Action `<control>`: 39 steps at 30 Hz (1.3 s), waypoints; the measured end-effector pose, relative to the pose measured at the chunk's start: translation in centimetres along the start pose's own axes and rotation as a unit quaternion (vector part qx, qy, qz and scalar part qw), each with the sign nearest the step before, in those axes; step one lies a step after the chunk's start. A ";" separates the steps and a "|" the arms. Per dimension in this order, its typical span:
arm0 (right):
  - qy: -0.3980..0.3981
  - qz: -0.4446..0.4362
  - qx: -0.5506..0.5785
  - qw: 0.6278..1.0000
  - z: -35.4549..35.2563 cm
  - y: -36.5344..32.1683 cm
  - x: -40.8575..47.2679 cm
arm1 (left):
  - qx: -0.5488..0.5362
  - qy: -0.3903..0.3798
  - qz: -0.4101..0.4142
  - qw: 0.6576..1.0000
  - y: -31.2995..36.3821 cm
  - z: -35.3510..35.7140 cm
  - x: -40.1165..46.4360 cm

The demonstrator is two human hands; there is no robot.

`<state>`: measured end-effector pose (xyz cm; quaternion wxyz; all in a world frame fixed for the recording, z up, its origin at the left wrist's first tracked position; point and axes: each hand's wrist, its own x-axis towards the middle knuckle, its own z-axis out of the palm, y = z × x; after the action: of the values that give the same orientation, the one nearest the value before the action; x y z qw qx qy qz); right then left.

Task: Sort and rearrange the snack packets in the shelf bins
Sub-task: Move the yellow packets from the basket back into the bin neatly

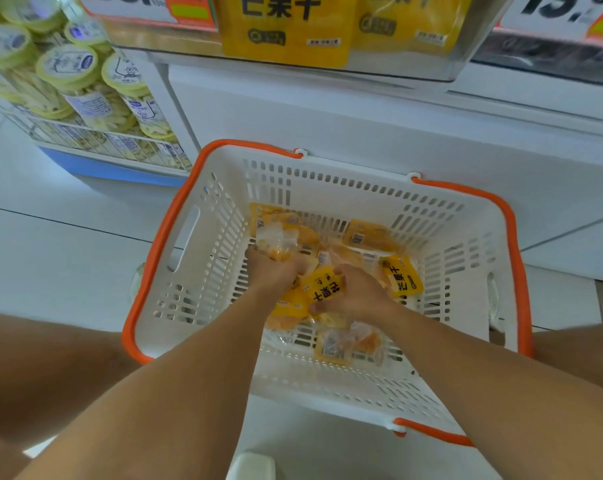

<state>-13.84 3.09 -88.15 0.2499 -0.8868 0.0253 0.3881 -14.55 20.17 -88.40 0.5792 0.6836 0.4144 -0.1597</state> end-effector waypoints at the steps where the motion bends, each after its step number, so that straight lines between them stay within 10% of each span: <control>1: -0.008 -0.005 -0.068 0.998 0.4 0.4 0.1 | 0.060 0.012 0.029 0.998 -0.2 0.0 0.2; 6: 0.037 0.026 -0.262 0.964 3.1 -0.2 -0.5 | 0.302 0.021 0.082 0.950 -1.0 0.0 -0.4; 19: 0.008 -0.007 -0.018 1.000 -1.3 3.4 1.7 | 0.476 -0.019 0.018 0.879 -2.2 -0.8 0.0; 27: -0.069 -0.088 -0.140 0.984 -13.7 -1.2 -0.4 | 0.384 -0.156 0.032 0.909 -2.4 -1.4 1.2; 39: -0.283 -0.070 -0.425 0.857 -6.9 -5.8 -0.7 | 0.165 -0.124 0.005 0.978 -2.7 -2.0 1.6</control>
<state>-8.28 4.84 -81.25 -0.1284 -0.7580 -0.2761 0.5768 -16.21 22.62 -90.73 0.5059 0.7469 0.3036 -0.3065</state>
